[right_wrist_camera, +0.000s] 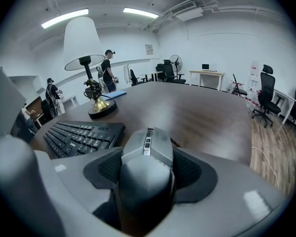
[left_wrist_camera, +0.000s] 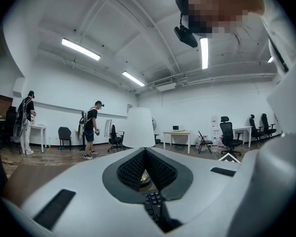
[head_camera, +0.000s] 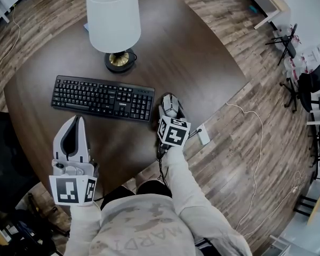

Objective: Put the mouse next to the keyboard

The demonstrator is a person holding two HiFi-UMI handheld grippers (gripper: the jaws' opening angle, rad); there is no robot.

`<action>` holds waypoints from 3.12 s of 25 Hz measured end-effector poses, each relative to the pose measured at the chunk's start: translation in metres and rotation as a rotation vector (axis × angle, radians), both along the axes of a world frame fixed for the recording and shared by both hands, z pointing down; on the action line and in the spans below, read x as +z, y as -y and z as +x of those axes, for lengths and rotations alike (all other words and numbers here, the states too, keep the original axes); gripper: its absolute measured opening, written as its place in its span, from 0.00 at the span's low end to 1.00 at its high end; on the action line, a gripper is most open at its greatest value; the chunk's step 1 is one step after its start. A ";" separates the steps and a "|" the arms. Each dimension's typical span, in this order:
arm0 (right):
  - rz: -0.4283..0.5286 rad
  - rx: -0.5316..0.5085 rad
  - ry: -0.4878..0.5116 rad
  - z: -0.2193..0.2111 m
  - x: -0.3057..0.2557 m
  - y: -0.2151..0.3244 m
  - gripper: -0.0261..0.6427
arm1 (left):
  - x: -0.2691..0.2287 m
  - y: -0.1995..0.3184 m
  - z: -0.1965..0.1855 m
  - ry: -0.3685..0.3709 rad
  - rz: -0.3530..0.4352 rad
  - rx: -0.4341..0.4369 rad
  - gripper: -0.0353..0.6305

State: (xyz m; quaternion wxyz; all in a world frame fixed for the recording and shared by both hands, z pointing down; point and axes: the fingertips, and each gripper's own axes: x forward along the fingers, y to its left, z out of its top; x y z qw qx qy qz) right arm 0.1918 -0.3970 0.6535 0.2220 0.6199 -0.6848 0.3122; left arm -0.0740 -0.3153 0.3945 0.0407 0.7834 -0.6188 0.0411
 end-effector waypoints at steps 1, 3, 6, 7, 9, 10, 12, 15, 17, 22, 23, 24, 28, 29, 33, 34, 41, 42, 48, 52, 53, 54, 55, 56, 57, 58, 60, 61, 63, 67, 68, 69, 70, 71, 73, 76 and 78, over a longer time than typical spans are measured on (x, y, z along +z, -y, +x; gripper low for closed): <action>-0.006 0.001 -0.004 0.000 0.002 0.000 0.50 | 0.001 0.001 0.000 0.000 -0.001 -0.001 0.06; -0.018 0.002 -0.012 0.000 0.005 0.001 0.50 | 0.002 0.002 -0.001 0.000 -0.002 -0.003 0.06; -0.035 0.008 -0.017 -0.001 0.010 0.001 0.50 | 0.003 0.004 -0.003 0.001 -0.006 -0.005 0.06; -0.038 0.009 -0.020 -0.001 0.011 0.001 0.50 | 0.004 0.005 -0.003 0.001 -0.007 -0.005 0.06; -0.038 0.007 -0.031 -0.001 0.011 0.002 0.50 | 0.004 0.006 -0.003 0.003 -0.011 -0.005 0.06; -0.037 0.005 -0.036 -0.001 0.011 0.002 0.50 | 0.004 0.006 -0.003 0.003 -0.012 -0.005 0.06; -0.035 0.000 -0.043 -0.002 0.011 0.003 0.50 | 0.005 0.006 -0.003 0.005 -0.012 -0.004 0.06; -0.031 -0.008 -0.053 -0.002 0.013 0.004 0.50 | 0.006 0.006 -0.001 0.011 -0.012 -0.003 0.06; -0.031 -0.012 -0.059 -0.002 0.013 0.004 0.50 | 0.005 0.005 0.000 0.014 -0.012 -0.007 0.06; -0.034 -0.022 -0.062 -0.003 0.014 0.005 0.52 | 0.003 0.000 0.000 0.020 -0.007 -0.025 0.06; -0.031 -0.024 -0.062 -0.003 0.014 0.004 0.52 | 0.002 -0.001 0.000 0.021 -0.006 -0.028 0.06; -0.028 -0.027 -0.062 -0.003 0.014 0.004 0.52 | 0.001 -0.002 0.001 0.022 -0.005 -0.031 0.06; -0.014 -0.044 -0.049 -0.003 0.011 0.003 0.52 | -0.004 -0.009 0.006 0.029 0.002 -0.038 0.06; -0.006 -0.048 -0.040 -0.003 0.009 0.003 0.52 | -0.005 -0.011 0.007 0.031 0.004 -0.039 0.06; 0.037 -0.058 -0.030 -0.003 0.000 0.004 0.55 | -0.009 -0.015 0.007 0.034 0.017 -0.043 0.06; 0.048 -0.057 -0.031 -0.003 -0.003 0.003 0.55 | -0.010 -0.016 0.007 0.033 0.020 -0.044 0.06; 0.138 -0.056 -0.003 -0.001 -0.043 -0.013 0.48 | -0.022 -0.027 0.003 0.032 0.045 -0.038 0.06; 0.145 -0.068 0.003 -0.004 -0.049 -0.016 0.42 | -0.023 -0.029 0.002 0.031 0.048 -0.035 0.06; 0.210 -0.127 0.029 -0.017 -0.080 -0.045 0.05 | -0.029 -0.050 0.000 0.027 0.064 -0.001 0.06; 0.260 -0.141 0.043 -0.024 -0.104 -0.064 0.05 | -0.038 -0.064 -0.005 0.023 0.078 0.019 0.06; 0.273 -0.141 0.046 -0.025 -0.111 -0.069 0.05 | -0.041 -0.067 -0.006 0.022 0.081 0.023 0.06; 0.288 -0.143 0.049 -0.026 -0.118 -0.073 0.05 | -0.043 -0.071 -0.008 0.020 0.084 0.027 0.06; 0.306 -0.148 0.051 -0.028 -0.125 -0.078 0.05 | -0.045 -0.074 -0.010 0.019 0.086 0.031 0.06; 0.325 -0.157 0.055 -0.030 -0.132 -0.083 0.05 | -0.046 -0.077 -0.012 0.017 0.089 0.035 0.06; 0.345 -0.167 0.058 -0.034 -0.139 -0.089 0.05 | -0.047 -0.081 -0.013 0.015 0.092 0.040 0.06; 0.361 -0.175 0.060 -0.037 -0.145 -0.094 0.05 | -0.047 -0.085 -0.015 0.013 0.095 0.045 0.06; 0.389 -0.184 0.063 -0.042 -0.156 -0.105 0.05 | -0.049 -0.093 -0.018 0.012 0.100 0.055 0.06; 0.401 -0.186 0.065 -0.044 -0.162 -0.111 0.05 | -0.051 -0.097 -0.019 0.012 0.102 0.060 0.06; 0.423 -0.192 0.071 -0.048 -0.172 -0.121 0.05 | -0.054 -0.104 -0.021 0.010 0.108 0.071 0.06; 0.455 -0.198 0.070 -0.058 -0.187 -0.141 0.06 | -0.058 -0.119 -0.028 0.004 0.123 0.090 0.06; 0.462 -0.197 0.067 -0.060 -0.190 -0.146 0.06 | -0.059 -0.123 -0.030 0.003 0.126 0.094 0.06; 0.469 -0.196 0.064 -0.062 -0.194 -0.151 0.06 | -0.060 -0.126 -0.032 0.001 0.129 0.099 0.06; 0.475 -0.195 0.060 -0.064 -0.197 -0.156 0.06 | -0.061 -0.129 -0.034 0.000 0.133 0.104 0.06; 0.482 -0.195 0.057 -0.065 -0.201 -0.160 0.06 | -0.063 -0.132 -0.035 -0.002 0.136 0.110 0.06; 0.499 -0.192 0.053 -0.067 -0.209 -0.170 0.06 | -0.065 -0.138 -0.037 -0.006 0.142 0.121 0.06; 0.524 -0.186 0.050 -0.070 -0.222 -0.184 0.06 | -0.069 -0.147 -0.038 -0.009 0.150 0.139 0.06; 0.540 -0.184 0.046 -0.073 -0.229 -0.193 0.06 | -0.070 -0.153 -0.039 -0.009 0.154 0.150 0.06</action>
